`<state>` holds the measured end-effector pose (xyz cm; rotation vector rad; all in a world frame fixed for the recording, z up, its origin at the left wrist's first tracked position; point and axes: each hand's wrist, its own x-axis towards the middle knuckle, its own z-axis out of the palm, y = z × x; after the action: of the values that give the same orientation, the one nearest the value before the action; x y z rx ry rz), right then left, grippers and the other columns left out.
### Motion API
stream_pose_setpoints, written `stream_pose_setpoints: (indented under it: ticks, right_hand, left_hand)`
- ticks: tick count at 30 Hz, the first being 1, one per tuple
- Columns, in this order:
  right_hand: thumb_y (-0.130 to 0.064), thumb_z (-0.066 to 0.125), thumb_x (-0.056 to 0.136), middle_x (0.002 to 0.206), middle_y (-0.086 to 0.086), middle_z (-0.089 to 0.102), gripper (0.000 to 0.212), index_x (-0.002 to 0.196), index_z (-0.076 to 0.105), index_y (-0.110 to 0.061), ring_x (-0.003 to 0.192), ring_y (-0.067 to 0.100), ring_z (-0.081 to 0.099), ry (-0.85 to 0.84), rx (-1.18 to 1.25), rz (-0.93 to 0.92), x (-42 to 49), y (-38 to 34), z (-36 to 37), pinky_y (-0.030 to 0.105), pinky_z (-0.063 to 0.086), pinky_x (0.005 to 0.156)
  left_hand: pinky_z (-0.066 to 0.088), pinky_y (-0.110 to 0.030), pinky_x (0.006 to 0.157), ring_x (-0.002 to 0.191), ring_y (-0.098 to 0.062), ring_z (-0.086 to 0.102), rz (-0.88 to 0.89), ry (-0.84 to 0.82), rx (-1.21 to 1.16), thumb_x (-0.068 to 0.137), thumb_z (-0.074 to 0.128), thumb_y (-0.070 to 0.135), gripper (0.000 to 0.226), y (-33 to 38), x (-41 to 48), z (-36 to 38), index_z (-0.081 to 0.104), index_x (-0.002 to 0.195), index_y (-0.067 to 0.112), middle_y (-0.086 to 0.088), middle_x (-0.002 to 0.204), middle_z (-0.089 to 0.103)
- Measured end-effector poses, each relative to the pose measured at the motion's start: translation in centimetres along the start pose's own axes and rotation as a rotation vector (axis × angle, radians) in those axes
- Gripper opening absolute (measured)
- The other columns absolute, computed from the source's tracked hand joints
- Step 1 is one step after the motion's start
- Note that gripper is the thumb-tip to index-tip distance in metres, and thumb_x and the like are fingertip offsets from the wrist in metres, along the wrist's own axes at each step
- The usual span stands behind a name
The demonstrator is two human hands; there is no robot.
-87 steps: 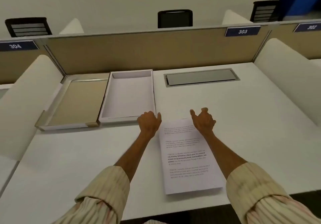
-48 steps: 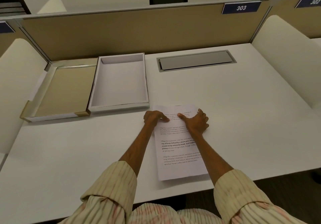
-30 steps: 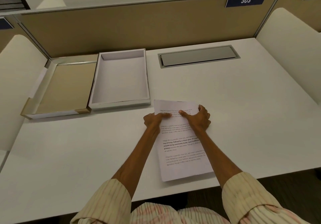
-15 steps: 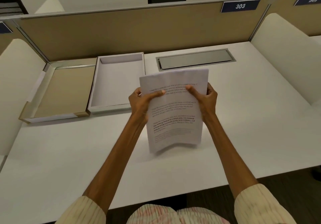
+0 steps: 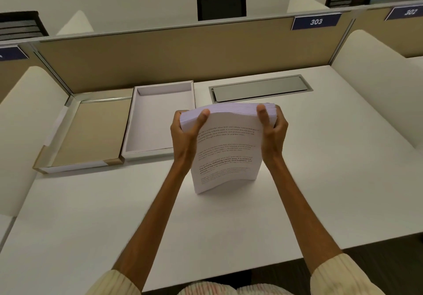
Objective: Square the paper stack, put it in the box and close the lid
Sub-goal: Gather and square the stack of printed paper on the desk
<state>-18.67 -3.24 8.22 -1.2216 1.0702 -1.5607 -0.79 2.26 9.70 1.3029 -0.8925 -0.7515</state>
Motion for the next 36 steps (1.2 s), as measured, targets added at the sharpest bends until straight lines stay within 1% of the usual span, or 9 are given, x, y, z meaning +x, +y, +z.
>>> stream_pose_setpoints:
  ticks: [2,5,10,12,14,17,19,26,36]
  right_hand:
    - [-0.039,0.061,0.084,0.075,-0.010,0.062,0.034,0.097,0.060,-0.008,0.061,-0.008,0.063,0.069,-0.013,-0.024,0.3,-0.4,0.6,0.008,0.047,0.050]
    - [-0.031,0.058,0.085,0.073,-0.007,0.061,0.025,0.092,0.059,-0.007,0.059,-0.009,0.063,0.090,-0.007,-0.030,0.4,-0.6,0.6,0.007,0.046,0.049]
    - [-0.068,0.068,0.072,0.078,-0.025,0.067,0.070,0.103,0.054,-0.006,0.072,-0.006,0.067,-0.106,0.024,-0.030,-0.1,0.2,-1.0,0.008,0.051,0.056]
    - [-0.064,0.078,0.062,0.085,-0.024,0.073,0.077,0.107,0.058,-0.004,0.077,-0.003,0.071,-0.182,0.026,0.027,-0.8,1.1,-1.8,0.010,0.054,0.060]
    - [-0.052,0.087,0.057,0.082,-0.021,0.076,0.062,0.099,0.067,-0.012,0.073,0.001,0.073,-0.209,0.004,0.080,-1.4,1.8,-2.2,0.012,0.056,0.058]
    - [-0.022,0.085,0.064,0.075,-0.015,0.078,0.027,0.088,0.073,-0.024,0.066,0.005,0.074,-0.190,0.019,0.112,-1.2,2.3,-2.4,0.015,0.056,0.055]
    - [-0.012,0.083,0.067,0.077,-0.011,0.079,0.025,0.087,0.075,-0.025,0.067,0.007,0.075,-0.184,0.039,0.118,-1.0,2.2,-2.5,0.018,0.057,0.057]
    - [-0.019,0.086,0.061,0.079,-0.013,0.079,0.026,0.082,0.077,-0.030,0.069,0.006,0.075,-0.234,0.041,0.163,-1.9,2.7,-2.8,0.017,0.057,0.056]
    - [-0.020,0.090,0.060,0.080,-0.010,0.079,0.024,0.079,0.077,-0.028,0.069,0.007,0.075,-0.186,-0.076,0.284,-3.3,5.2,-2.9,0.020,0.058,0.057]
  left_hand:
    - [0.054,-0.017,0.057,0.069,-0.012,0.066,0.018,0.041,0.038,0.077,0.061,0.051,0.043,-0.2,0.1,0.4,0.050,0.101,0.017,0.003,0.082,0.062]
    - [0.053,-0.016,0.058,0.068,-0.012,0.064,0.044,0.049,0.028,0.076,0.060,0.050,0.043,-0.6,0.0,0.3,0.051,0.096,0.014,0.003,0.078,0.059]
    - [0.059,-0.022,0.059,0.073,-0.009,0.073,0.059,-0.055,-0.079,0.063,0.075,0.063,0.046,-2.4,-0.3,-0.9,0.057,0.094,0.035,0.018,0.079,0.071]
    - [0.064,-0.031,0.065,0.079,-0.009,0.075,0.017,-0.106,-0.072,0.058,0.085,0.051,0.047,-3.8,-1.0,-1.1,0.064,0.098,0.037,0.017,0.086,0.076]
    - [0.065,-0.037,0.070,0.080,-0.010,0.076,-0.038,-0.098,-0.065,0.060,0.086,0.034,0.040,-5.0,-1.6,-0.9,0.070,0.097,0.035,0.017,0.087,0.078]
    - [0.062,-0.024,0.064,0.080,-0.010,0.076,-0.047,-0.056,-0.072,0.062,0.086,0.027,0.034,-5.2,-1.6,-0.6,0.074,0.092,0.037,0.017,0.087,0.078]
    - [0.060,-0.020,0.062,0.079,-0.009,0.076,-0.031,-0.054,-0.081,0.061,0.087,0.023,0.034,-4.9,-1.5,-0.5,0.075,0.089,0.039,0.016,0.087,0.078]
    - [0.059,-0.018,0.062,0.082,-0.008,0.075,0.007,-0.088,-0.090,0.057,0.087,0.027,0.037,-5.8,-2.1,-1.4,0.074,0.090,0.038,0.015,0.091,0.078]
    - [0.064,-0.033,0.067,0.086,-0.017,0.075,-0.073,-0.028,0.038,0.059,0.090,0.026,0.044,-8.7,-2.8,-1.7,0.072,0.099,0.026,0.010,0.095,0.078]
